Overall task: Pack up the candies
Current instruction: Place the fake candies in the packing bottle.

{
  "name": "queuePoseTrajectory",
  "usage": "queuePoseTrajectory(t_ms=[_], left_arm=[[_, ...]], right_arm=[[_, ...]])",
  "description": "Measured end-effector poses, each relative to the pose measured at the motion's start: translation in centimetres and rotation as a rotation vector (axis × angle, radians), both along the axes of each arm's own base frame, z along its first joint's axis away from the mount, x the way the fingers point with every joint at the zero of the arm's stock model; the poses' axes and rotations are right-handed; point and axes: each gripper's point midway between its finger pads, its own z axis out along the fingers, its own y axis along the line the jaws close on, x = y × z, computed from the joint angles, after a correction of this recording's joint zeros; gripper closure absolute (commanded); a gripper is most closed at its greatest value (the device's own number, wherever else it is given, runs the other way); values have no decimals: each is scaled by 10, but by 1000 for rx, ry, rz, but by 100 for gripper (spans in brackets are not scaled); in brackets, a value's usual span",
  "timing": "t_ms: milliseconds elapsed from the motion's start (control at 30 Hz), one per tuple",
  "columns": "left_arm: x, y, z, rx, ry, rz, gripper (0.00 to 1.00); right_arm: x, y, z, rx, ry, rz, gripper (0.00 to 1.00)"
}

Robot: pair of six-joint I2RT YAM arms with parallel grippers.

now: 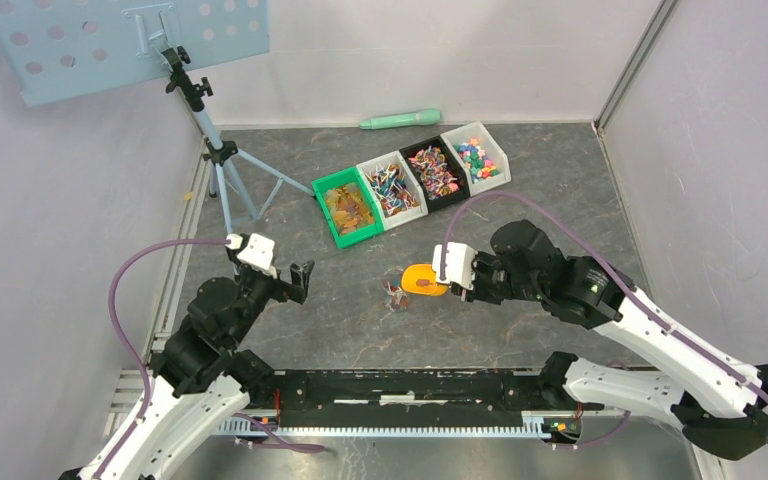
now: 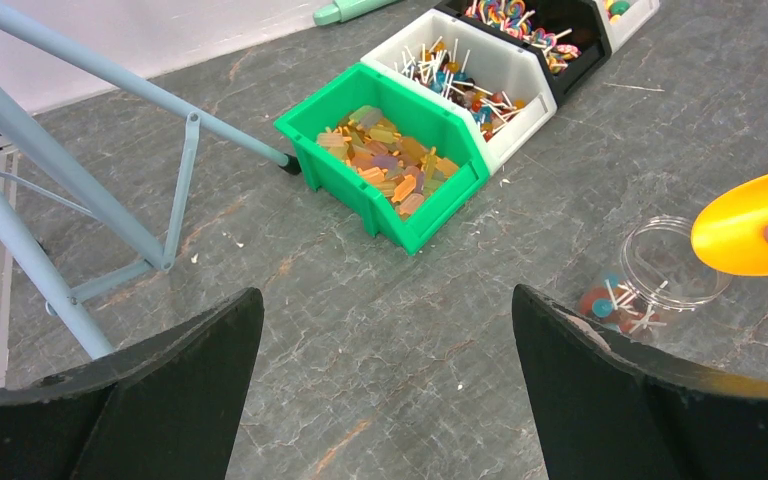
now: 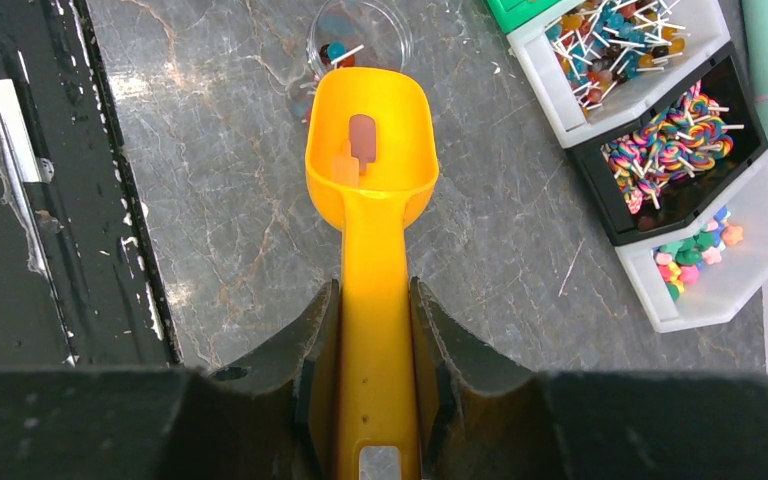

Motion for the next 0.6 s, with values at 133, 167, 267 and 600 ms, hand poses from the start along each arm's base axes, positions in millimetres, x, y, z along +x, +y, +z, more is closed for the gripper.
queuePoseTrajectory(t_ms=[133, 167, 267, 600], left_arm=[[-1, 1, 2, -5, -7, 0, 0], [-1, 1, 2, -6, -9, 0, 0], [-1, 1, 3, -7, -10, 0, 0], [-2, 1, 3, -10, -13, -4, 0]], right_arm=[[3, 3, 7, -3, 10, -8, 100], [3, 4, 9, -1, 12, -13, 100], [5, 6, 14, 4, 14, -23, 100], [5, 5, 9, -50, 82, -69, 100]])
